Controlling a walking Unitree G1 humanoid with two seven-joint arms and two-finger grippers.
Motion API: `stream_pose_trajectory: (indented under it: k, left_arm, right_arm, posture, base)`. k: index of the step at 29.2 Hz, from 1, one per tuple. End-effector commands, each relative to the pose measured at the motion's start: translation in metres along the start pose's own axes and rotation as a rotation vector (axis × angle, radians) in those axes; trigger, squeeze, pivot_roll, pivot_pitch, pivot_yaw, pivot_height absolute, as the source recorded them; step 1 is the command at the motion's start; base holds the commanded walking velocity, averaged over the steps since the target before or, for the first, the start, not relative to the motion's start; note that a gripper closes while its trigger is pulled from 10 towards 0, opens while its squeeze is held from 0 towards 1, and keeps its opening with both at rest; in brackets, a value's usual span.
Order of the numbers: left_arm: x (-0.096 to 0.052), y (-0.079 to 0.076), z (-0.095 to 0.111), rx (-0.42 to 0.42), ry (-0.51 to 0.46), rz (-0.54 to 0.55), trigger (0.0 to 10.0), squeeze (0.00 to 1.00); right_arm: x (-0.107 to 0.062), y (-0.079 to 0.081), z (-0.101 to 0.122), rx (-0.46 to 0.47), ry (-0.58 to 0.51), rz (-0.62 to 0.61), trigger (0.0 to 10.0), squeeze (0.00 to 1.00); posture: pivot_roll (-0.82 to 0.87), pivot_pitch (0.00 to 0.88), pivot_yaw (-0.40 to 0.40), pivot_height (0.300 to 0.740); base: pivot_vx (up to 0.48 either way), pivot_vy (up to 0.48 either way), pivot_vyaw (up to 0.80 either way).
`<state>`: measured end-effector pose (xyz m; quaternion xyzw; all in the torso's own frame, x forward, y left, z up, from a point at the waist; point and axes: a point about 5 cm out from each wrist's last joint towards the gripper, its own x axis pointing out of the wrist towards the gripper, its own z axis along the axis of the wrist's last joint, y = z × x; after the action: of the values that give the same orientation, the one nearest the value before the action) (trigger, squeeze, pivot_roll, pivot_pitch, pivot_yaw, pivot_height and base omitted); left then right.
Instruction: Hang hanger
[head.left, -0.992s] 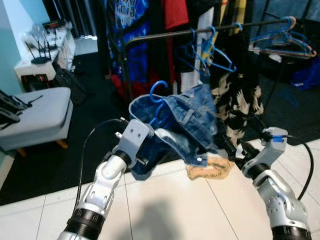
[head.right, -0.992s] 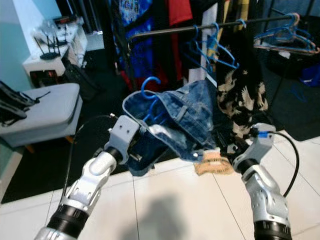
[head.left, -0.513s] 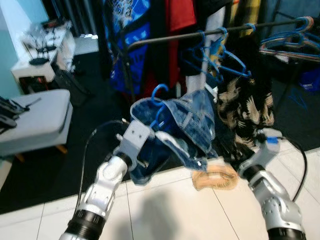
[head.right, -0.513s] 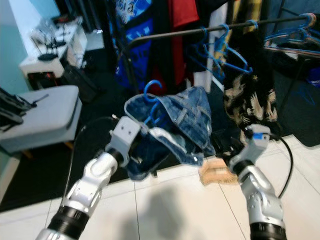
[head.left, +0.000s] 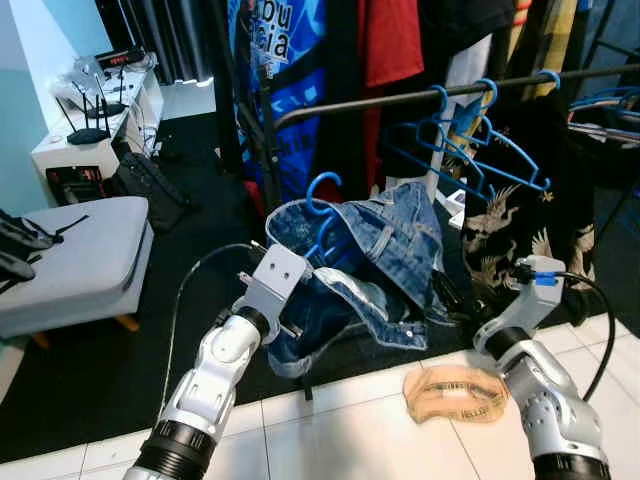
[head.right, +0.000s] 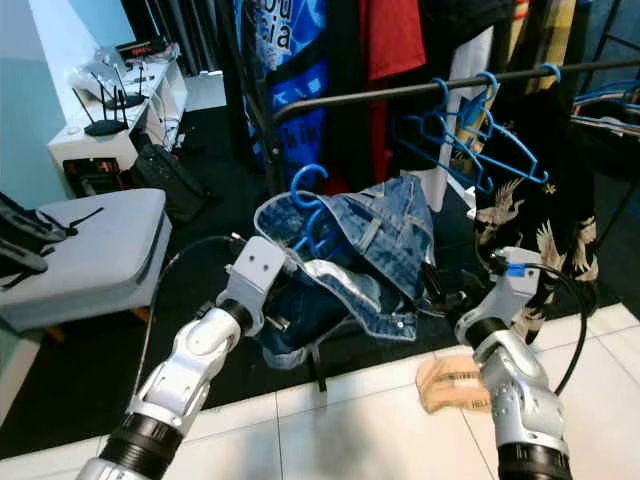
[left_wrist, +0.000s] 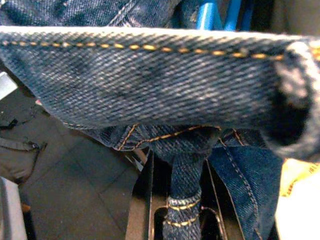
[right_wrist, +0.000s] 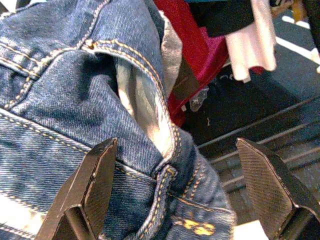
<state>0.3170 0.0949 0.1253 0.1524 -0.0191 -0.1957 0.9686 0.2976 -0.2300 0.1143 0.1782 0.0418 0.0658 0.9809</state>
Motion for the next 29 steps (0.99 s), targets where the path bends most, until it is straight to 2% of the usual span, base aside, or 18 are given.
stream_pose_trajectory:
  k: [1,9,11,15,25,29]
  left_arm:
    - [0.0004,0.0052,0.0053,-0.008,-0.021,0.027,10.0,0.0]
    - [0.0011,0.004,0.0057,-0.019,-0.017,0.029,10.0,0.0]
    - [0.0022,0.0067,0.0058,-0.045,-0.002,0.067,10.0,0.0]
    - [0.0022,0.0076,0.0057,-0.045,0.01,0.075,10.0,0.0]
    - [0.0036,0.0018,0.0096,-0.098,0.0,0.061,10.0,0.0]
    - [0.004,0.0018,0.0096,-0.102,0.001,0.061,10.0,0.0]
  right_arm:
    - [0.0006,0.0025,-0.0061,0.006,0.019,0.008,10.0,0.0]
    - [0.0005,0.0025,-0.006,0.008,0.017,0.009,10.0,0.0]
    - [0.0007,0.0027,-0.0057,0.008,0.016,0.01,10.0,0.0]
    - [0.0008,0.0028,-0.0056,0.009,0.015,0.011,10.0,0.0]
    - [0.0014,0.0075,-0.0056,-0.023,0.023,0.037,10.0,0.0]
    - [0.0004,0.0107,-0.0072,-0.053,0.042,0.066,10.0,0.0]
  posture:
    - [-0.07,0.0,0.059,0.74]
    - [-0.08,0.0,0.059,0.74]
    - [-0.08,0.0,0.057,0.74]
    - [-0.08,0.0,0.057,0.74]
    - [-0.08,0.0,0.06,0.74]
    - [-0.08,0.0,0.058,0.74]
  base:
    - [0.39,0.0,0.0]
    - [0.39,0.0,0.0]
    - [0.0,0.0,0.0]
    - [0.0,0.0,0.0]
    - [0.0,-0.474,0.0]
    - [0.0,-0.459,0.72]
